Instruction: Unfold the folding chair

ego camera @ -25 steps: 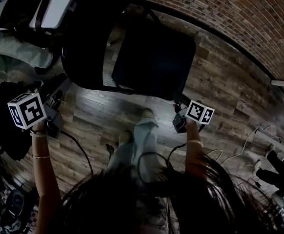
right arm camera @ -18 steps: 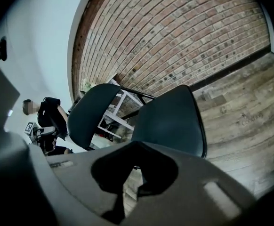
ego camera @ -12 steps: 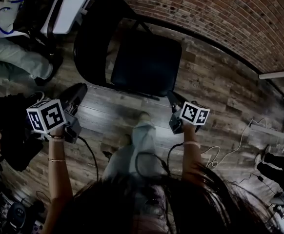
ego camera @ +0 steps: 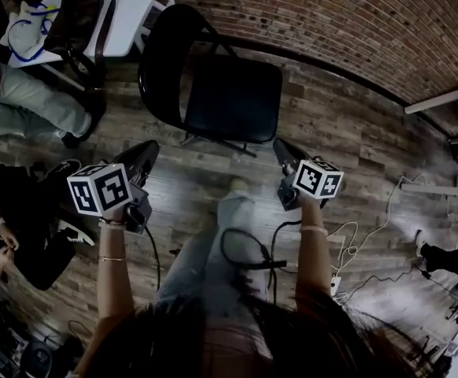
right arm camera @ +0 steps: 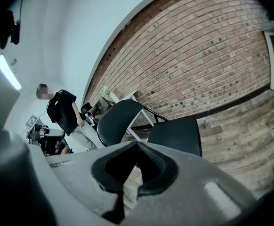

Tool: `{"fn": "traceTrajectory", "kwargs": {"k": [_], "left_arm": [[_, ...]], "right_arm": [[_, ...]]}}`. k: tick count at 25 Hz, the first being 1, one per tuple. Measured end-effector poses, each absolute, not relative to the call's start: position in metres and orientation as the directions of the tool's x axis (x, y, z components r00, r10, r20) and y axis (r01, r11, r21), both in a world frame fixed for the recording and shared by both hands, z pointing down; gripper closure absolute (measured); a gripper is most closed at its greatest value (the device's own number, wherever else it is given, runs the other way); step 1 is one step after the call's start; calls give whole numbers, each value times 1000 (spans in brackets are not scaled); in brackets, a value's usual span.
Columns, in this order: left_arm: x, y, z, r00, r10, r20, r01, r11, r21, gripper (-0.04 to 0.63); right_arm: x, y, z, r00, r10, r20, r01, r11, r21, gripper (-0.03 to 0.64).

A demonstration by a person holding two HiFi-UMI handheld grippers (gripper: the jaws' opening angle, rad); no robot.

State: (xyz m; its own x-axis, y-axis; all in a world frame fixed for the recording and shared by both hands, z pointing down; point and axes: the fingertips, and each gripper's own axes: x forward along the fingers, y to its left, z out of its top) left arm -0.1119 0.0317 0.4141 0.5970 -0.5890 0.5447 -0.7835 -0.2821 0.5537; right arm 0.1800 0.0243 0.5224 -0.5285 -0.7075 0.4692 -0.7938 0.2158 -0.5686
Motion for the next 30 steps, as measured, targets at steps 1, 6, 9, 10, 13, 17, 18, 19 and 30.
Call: {"fn": "traceTrajectory", "kwargs": {"k": [1, 6, 9, 10, 13, 17, 18, 19, 30], "left_arm": [[-111, 39, 410, 603, -585, 542, -779, -286, 558, 598], [-105, 78, 400, 617, -556, 557, -772, -288, 566, 598], [-98, 94, 398, 626, -540, 562, -764, -285, 578, 598], [-94, 99, 398, 631, -535, 562, -762, -287, 581, 597], [-81, 117, 396, 638, -516, 572, -760, -300, 576, 598], [-60, 138, 389, 651, -499, 572, -752, -319, 578, 598], [-55, 142, 387, 652, -499, 571, -750, -319, 579, 598], [-50, 146, 387, 652, -499, 570, -750, -318, 580, 598], [5, 185, 384, 656, -489, 575, -743, -284, 606, 597]], "right_arm": [[179, 29, 513, -524, -714, 464, -801, 228, -554, 618], [179, 57, 477, -511, -735, 445, -817, 254, -518, 618], [185, 67, 461, -501, -747, 437, -823, 255, -507, 618], [187, 71, 456, -497, -751, 434, -825, 256, -503, 618], [192, 86, 444, -495, -759, 423, -828, 264, -494, 618], [197, 103, 433, -503, -757, 417, -827, 281, -488, 618], [199, 107, 431, -508, -753, 418, -826, 288, -485, 618], [201, 111, 429, -513, -749, 419, -824, 295, -483, 618], [232, 144, 407, -547, -731, 407, -812, 347, -469, 618]]}}
